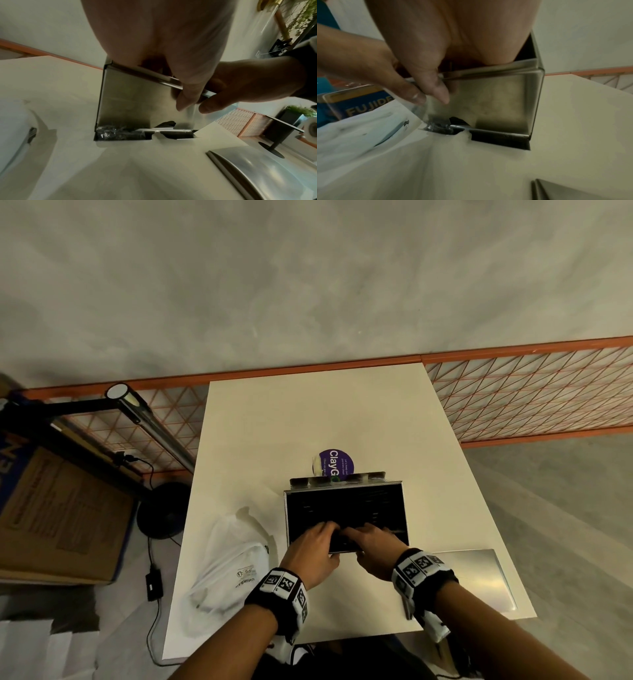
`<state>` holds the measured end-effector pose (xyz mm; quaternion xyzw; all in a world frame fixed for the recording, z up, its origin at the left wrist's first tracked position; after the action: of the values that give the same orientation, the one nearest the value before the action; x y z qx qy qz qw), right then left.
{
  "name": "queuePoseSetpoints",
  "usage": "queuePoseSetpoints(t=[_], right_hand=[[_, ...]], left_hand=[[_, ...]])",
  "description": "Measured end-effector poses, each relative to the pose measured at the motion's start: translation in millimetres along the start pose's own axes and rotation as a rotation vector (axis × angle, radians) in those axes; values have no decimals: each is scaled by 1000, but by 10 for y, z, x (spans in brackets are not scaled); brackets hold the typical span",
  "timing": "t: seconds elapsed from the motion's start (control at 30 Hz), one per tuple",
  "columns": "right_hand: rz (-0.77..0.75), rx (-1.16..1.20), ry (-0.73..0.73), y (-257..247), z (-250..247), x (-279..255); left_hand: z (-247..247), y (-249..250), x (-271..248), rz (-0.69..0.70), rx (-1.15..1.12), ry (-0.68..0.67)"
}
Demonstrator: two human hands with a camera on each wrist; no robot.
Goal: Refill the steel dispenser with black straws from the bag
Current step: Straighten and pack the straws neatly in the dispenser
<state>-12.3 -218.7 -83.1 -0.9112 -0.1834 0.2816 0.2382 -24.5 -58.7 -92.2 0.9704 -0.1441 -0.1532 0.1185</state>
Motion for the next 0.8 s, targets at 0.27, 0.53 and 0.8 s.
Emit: queuePoseSetpoints(t=[0.27,0.53,0.8], right_hand=[[32,-4,17,-55,-49,-35],[61,-54,-72,-152,-83,10],[137,-209,-178,-277,-14,166]], left_hand=[[-28,-25,12,-31,19,-37],[-69,-31,107,-51,6,-139],[-114,-50,128,-61,-42,-132]])
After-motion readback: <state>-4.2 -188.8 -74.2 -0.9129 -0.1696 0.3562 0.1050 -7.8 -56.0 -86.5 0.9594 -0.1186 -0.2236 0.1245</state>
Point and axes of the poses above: each hand's wrist, its own x-axis towards the middle knuckle, its own z-axis out of the palm, y = z × x, the point moved 3 cm from there along x, towards the middle knuckle, and after that the axes turned 15 degrees about x, right-handed, at the moved point
